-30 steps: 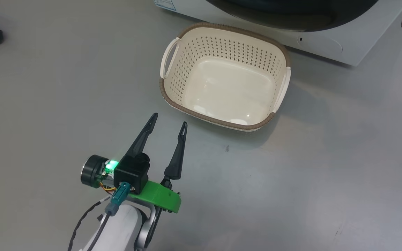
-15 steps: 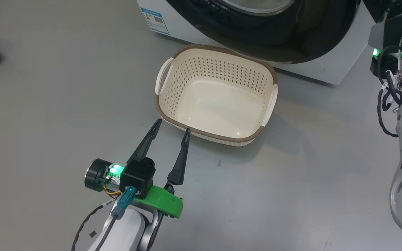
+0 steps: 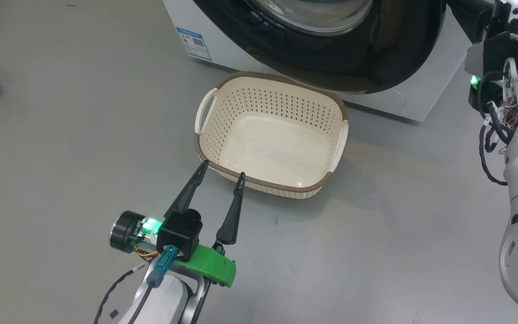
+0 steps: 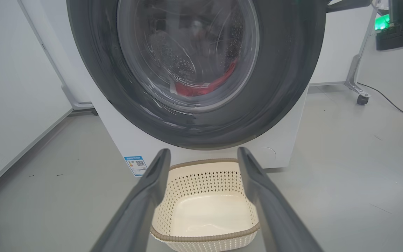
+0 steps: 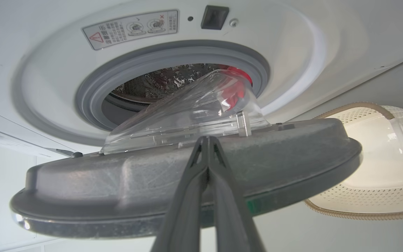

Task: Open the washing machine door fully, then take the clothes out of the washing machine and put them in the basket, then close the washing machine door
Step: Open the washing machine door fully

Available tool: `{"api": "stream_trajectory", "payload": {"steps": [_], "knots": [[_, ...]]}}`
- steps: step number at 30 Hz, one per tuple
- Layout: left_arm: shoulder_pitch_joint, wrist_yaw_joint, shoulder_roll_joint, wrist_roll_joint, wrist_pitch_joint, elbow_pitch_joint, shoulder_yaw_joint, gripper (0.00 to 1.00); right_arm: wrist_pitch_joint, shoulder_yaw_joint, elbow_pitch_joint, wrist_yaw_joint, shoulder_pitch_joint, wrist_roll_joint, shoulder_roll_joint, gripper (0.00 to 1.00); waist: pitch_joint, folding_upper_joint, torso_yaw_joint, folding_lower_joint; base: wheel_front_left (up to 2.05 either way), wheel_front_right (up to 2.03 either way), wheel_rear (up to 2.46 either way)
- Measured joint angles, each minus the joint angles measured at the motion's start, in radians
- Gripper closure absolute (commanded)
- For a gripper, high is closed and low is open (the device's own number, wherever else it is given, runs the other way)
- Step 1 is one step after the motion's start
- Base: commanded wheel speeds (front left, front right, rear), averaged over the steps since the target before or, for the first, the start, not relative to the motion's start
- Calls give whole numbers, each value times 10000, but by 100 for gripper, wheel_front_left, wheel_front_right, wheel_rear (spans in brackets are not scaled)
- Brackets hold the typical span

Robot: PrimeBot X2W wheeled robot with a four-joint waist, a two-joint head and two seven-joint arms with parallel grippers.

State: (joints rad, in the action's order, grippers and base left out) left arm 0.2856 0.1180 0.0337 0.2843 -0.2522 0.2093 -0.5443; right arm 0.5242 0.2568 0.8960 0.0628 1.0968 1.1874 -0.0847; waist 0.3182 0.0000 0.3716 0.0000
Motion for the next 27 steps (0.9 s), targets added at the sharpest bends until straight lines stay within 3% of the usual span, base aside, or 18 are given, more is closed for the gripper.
{"api": "stream_trajectory", "payload": {"steps": [7, 15, 27], "knots": [[-44, 0, 0, -40, 0, -4, 33, 0, -65, -127, -17, -221, -4, -15, 0, 100, -63, 0, -19, 0, 0, 0, 0], [-110, 0, 2, -40, 0, 31, 105, 0, -1170, -1467, -677, -1651, -680, -1824, -499, 100, -316, 0, -36, 0, 0, 0, 0], [-567, 2, 10, -35, 0, 194, 736, 0, -2943, -3177, -1806, -1845, -2182, -4052, -1133, 100, -993, 0, -279, 0, 0, 0, 0]]}}
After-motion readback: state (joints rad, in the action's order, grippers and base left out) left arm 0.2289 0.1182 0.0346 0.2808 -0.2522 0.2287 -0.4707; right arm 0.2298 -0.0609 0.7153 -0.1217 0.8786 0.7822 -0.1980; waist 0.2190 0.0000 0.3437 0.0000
